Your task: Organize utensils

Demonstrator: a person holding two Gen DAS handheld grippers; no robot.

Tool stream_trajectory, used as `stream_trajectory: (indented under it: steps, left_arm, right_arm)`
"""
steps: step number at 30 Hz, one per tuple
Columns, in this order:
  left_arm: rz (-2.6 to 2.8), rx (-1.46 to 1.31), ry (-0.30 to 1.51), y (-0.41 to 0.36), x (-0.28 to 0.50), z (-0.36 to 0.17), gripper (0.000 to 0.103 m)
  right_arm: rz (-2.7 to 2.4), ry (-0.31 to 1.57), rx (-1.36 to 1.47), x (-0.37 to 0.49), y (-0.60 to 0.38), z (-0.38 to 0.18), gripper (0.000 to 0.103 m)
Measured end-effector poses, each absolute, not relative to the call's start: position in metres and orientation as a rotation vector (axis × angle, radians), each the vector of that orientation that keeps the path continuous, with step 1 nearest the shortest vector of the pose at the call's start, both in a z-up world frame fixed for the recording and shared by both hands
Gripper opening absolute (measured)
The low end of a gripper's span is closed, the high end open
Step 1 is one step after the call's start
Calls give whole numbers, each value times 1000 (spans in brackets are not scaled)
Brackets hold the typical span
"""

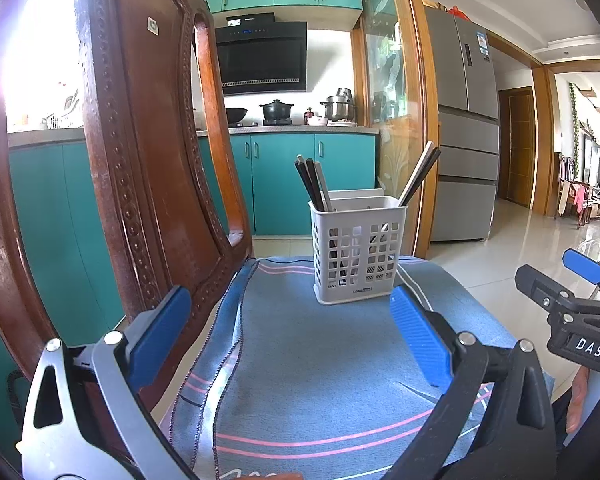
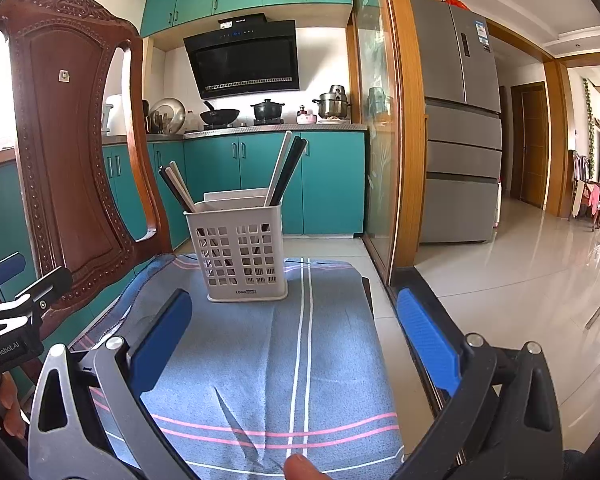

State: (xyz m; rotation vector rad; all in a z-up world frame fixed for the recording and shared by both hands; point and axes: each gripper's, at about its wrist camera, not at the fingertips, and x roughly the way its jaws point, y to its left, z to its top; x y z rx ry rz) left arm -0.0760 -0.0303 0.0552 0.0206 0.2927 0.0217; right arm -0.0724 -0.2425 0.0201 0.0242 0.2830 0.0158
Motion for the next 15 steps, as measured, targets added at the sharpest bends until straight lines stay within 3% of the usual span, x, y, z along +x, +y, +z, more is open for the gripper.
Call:
stream_trajectory:
  steps: [15]
  left_arm:
    - [22, 1, 295, -27, -75, 54, 99]
  right_arm:
    - [16, 287, 16, -72, -244, 18, 100]
